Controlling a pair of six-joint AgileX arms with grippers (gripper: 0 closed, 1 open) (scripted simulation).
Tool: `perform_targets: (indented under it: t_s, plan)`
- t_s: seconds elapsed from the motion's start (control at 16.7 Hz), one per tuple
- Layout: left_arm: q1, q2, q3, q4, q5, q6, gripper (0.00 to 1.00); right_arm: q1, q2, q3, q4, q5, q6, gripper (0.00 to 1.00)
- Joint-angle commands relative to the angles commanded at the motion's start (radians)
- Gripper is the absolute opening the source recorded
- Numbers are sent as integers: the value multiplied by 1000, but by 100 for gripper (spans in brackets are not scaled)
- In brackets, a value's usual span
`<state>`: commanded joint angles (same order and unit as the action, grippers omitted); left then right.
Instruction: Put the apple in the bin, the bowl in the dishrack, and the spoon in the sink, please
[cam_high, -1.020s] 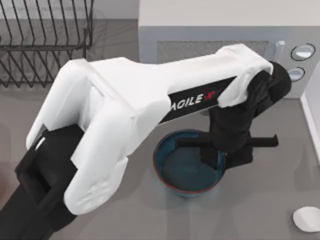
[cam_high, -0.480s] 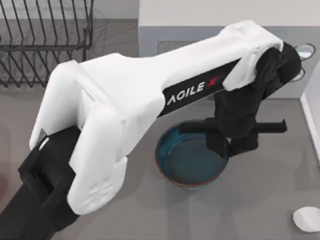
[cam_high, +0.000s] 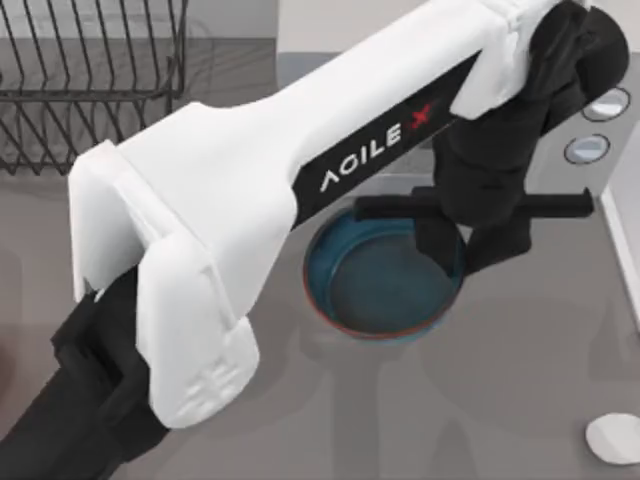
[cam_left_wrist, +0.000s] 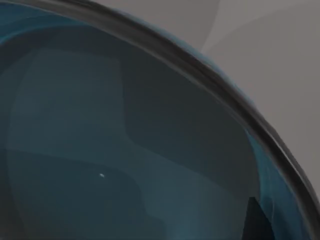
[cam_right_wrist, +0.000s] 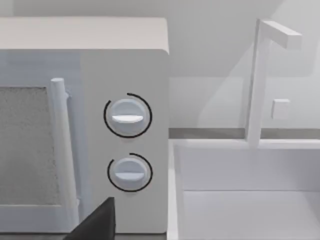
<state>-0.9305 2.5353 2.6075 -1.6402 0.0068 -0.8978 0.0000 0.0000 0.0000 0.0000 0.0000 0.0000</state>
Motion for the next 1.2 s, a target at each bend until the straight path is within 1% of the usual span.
perform_targets:
  t_s: [0.36,0.54,0.66,0.78,1.02,1.2]
  plan:
    - [6,-15,-9,6,0,4,0,0,0,0,0,0,0,100]
    - [57,-107,-92,65,-3,34,0,0,0,0,0,0,0,100]
    - [130,-219,-194,143,-7,74,0,0,0,0,0,0,0,100]
    - [225,-363,-331,243,-11,127,0,0,0,0,0,0,0,100]
    - [453,-666,-640,493,-7,270,0,0,0,0,0,0,0,100]
    - [635,-905,-878,709,16,401,0,0,0,0,0,0,0,100]
